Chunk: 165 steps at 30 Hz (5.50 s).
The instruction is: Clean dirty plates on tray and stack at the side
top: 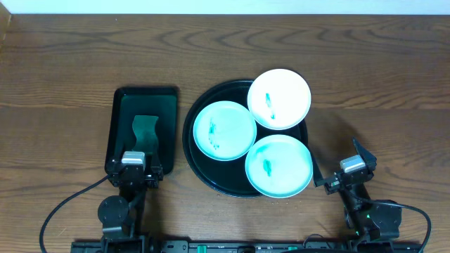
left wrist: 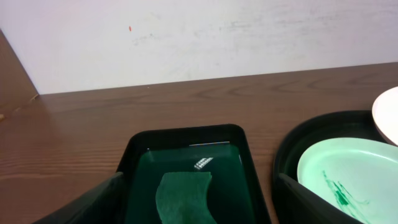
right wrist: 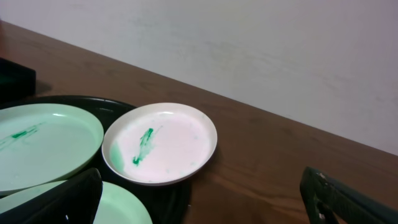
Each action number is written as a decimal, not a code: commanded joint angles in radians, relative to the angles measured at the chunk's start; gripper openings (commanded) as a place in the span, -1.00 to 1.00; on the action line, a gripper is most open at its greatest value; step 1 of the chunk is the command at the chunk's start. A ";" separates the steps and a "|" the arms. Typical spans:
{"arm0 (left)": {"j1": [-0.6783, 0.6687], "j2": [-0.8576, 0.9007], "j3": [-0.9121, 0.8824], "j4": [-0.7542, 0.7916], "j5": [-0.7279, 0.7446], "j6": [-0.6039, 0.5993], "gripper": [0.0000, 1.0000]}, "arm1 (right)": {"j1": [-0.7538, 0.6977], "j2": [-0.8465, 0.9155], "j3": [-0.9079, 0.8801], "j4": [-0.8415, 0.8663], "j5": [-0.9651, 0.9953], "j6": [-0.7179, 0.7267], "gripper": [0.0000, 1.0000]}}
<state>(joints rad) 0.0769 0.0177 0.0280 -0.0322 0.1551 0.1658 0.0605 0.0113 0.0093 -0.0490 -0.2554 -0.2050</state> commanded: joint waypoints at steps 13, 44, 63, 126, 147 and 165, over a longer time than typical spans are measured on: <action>0.002 0.002 -0.024 -0.022 0.018 0.013 0.48 | -0.006 -0.003 -0.004 -0.002 -0.007 -0.013 0.98; 0.002 0.002 -0.023 0.002 -0.023 -0.069 0.85 | -0.006 -0.002 0.000 0.047 -0.094 0.116 0.99; 0.002 0.577 0.683 -0.489 -0.058 -0.219 0.85 | -0.006 0.786 0.766 -0.327 -0.207 0.110 0.99; 0.003 1.297 1.350 -1.062 -0.167 -0.237 0.83 | 0.475 2.011 1.473 -0.769 0.163 0.492 -0.20; 0.003 1.321 1.315 -1.064 -0.168 -0.158 0.84 | 0.536 2.015 1.424 -0.828 0.182 0.663 -0.48; 0.003 1.501 1.315 -1.063 -0.168 -0.120 0.69 | 0.542 2.037 1.375 -0.729 0.201 0.706 -0.88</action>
<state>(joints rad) 0.0769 1.4876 1.3552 -1.0954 -0.0025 0.0071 0.5941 2.0354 1.3911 -0.7883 -0.0658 0.4824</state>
